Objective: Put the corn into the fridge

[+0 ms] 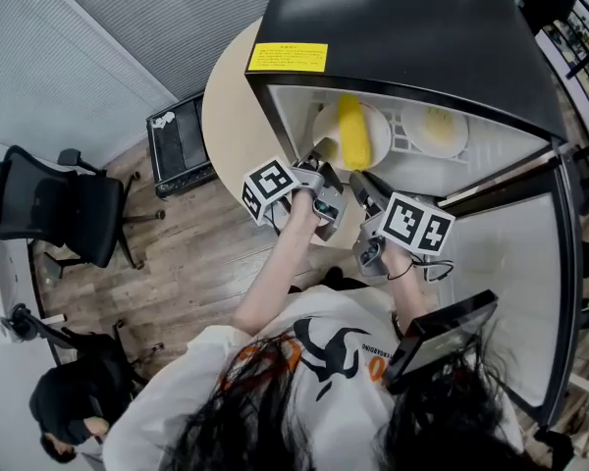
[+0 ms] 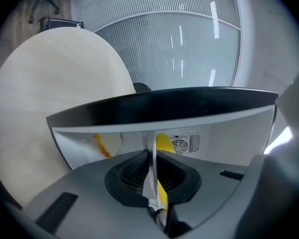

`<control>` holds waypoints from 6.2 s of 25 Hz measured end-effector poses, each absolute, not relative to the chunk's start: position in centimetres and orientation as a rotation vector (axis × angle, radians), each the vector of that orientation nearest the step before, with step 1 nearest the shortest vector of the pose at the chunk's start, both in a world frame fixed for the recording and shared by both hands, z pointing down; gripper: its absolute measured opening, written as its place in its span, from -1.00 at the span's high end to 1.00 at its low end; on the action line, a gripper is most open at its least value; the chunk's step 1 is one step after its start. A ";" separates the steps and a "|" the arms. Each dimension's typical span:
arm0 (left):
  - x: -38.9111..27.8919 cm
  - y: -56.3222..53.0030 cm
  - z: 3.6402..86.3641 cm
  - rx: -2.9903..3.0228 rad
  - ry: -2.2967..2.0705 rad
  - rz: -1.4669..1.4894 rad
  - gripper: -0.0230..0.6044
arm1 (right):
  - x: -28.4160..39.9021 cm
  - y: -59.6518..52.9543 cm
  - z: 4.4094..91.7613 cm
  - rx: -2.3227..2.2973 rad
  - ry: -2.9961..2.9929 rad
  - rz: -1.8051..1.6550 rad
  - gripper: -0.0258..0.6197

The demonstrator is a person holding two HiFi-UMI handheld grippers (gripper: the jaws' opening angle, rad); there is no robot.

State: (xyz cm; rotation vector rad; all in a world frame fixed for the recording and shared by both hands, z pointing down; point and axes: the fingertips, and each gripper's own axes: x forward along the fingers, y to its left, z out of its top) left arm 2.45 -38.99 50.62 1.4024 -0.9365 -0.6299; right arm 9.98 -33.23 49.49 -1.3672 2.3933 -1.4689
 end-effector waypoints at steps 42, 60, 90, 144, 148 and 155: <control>7.0 -40.5 48.1 1.648 -0.765 -0.428 0.80 | 12.0 -39.0 47.7 -1.471 2.280 -1.322 0.72; 7.8 -37.0 47.6 1.688 -0.730 -0.377 0.79 | 12.9 -36.3 48.3 -1.509 2.272 -1.311 0.72; -5.8 -20.4 41.7 2.528 -1.025 -0.025 0.89 | -0.6 -21.1 45.5 -1.575 2.373 -1.070 0.82; -0.1 13.5 45.6 2.518 -0.996 0.147 0.89 | 5.5 13.9 47.6 -1.616 2.452 -1.097 0.84; 0.6 14.1 45.4 2.535 -0.987 0.143 0.89 | 5.8 14.6 47.1 -1.614 2.465 -1.068 0.84; 1.0 14.5 45.5 2.536 -0.979 0.144 0.89 | 5.8 15.0 47.0 -1.606 2.476 -1.053 0.84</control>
